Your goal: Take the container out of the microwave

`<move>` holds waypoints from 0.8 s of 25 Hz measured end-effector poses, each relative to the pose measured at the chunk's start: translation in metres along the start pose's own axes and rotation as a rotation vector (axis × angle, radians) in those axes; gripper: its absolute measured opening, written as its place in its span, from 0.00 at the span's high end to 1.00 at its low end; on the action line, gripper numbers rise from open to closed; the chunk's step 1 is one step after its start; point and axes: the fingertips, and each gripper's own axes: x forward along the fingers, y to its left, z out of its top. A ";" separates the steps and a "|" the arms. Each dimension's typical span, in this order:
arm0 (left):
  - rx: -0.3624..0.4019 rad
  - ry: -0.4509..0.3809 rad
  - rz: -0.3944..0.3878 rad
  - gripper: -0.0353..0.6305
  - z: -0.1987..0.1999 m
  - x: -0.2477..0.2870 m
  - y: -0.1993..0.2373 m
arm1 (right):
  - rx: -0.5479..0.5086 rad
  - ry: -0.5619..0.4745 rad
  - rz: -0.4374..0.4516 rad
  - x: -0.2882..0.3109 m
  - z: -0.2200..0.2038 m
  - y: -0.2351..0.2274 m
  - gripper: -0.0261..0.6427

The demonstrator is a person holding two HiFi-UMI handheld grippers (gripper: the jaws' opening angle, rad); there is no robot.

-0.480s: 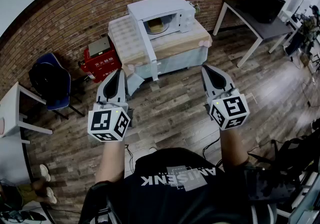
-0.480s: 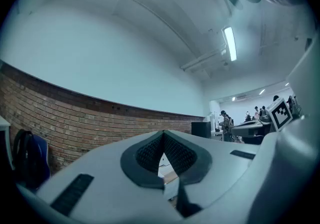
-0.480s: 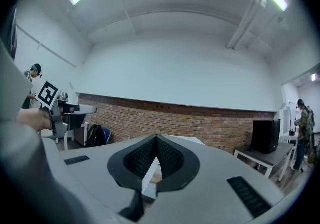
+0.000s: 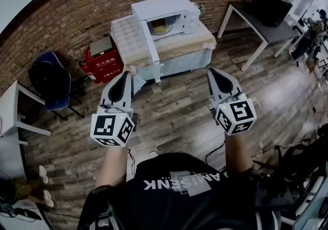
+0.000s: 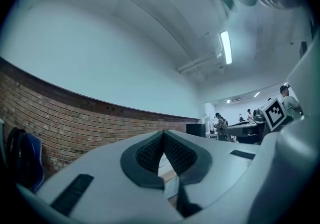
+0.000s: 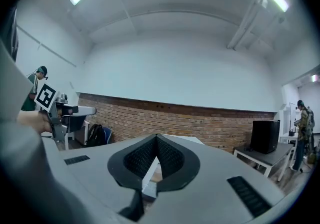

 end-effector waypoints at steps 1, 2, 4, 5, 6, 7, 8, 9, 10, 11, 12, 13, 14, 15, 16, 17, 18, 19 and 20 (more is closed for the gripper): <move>-0.003 -0.003 -0.008 0.93 0.000 0.000 -0.004 | -0.009 0.003 -0.004 -0.001 0.000 -0.002 0.90; -0.007 -0.004 -0.014 0.93 -0.001 0.001 -0.007 | -0.011 0.005 -0.004 -0.002 0.000 -0.003 0.90; -0.025 -0.001 -0.029 0.93 -0.001 0.001 -0.013 | 0.013 0.006 0.016 -0.004 0.000 -0.003 0.90; -0.049 -0.002 -0.041 0.93 -0.001 0.001 -0.017 | 0.033 0.005 0.033 -0.005 0.000 -0.003 0.90; -0.083 -0.005 -0.054 0.93 0.000 0.001 -0.019 | 0.047 0.006 0.046 -0.006 0.000 -0.003 0.90; -0.120 -0.011 -0.066 0.93 0.001 0.001 -0.022 | 0.047 0.009 0.050 -0.008 -0.001 -0.004 0.90; -0.144 -0.015 -0.073 0.93 0.001 0.001 -0.024 | 0.035 0.014 0.045 -0.009 -0.003 -0.006 0.90; -0.149 -0.015 -0.074 0.93 0.000 0.001 -0.026 | 0.021 0.018 0.039 -0.011 -0.005 -0.009 0.90; -0.140 -0.013 -0.073 0.93 -0.001 0.001 -0.028 | 0.014 0.020 0.040 -0.013 -0.007 -0.011 0.90; -0.129 -0.011 -0.071 0.93 -0.002 0.002 -0.031 | 0.015 0.019 0.048 -0.015 -0.008 -0.012 0.90; -0.123 -0.010 -0.070 0.93 -0.003 0.003 -0.035 | 0.021 0.015 0.060 -0.017 -0.009 -0.014 0.90; -0.118 -0.010 -0.070 0.93 -0.003 0.004 -0.039 | 0.026 0.011 0.069 -0.020 -0.010 -0.016 0.90; -0.112 -0.011 -0.070 0.93 -0.003 0.004 -0.043 | 0.027 0.007 0.067 -0.024 -0.010 -0.020 0.90; -0.105 -0.012 -0.070 0.93 -0.002 0.005 -0.047 | 0.025 0.002 0.056 -0.027 -0.011 -0.026 0.90; -0.099 -0.011 -0.071 0.93 -0.002 0.007 -0.050 | 0.020 -0.004 0.042 -0.030 -0.011 -0.033 0.90; -0.095 -0.009 -0.069 0.93 -0.001 0.008 -0.053 | 0.015 -0.011 0.032 -0.034 -0.010 -0.040 0.90; -0.092 -0.005 -0.064 0.93 -0.001 0.010 -0.055 | 0.009 -0.017 0.027 -0.036 -0.010 -0.046 0.90; -0.092 -0.003 -0.058 0.93 -0.002 0.012 -0.058 | 0.003 -0.021 0.026 -0.039 -0.010 -0.051 0.90; -0.095 -0.004 -0.055 0.93 -0.002 0.014 -0.061 | -0.003 -0.024 0.026 -0.041 -0.010 -0.055 0.90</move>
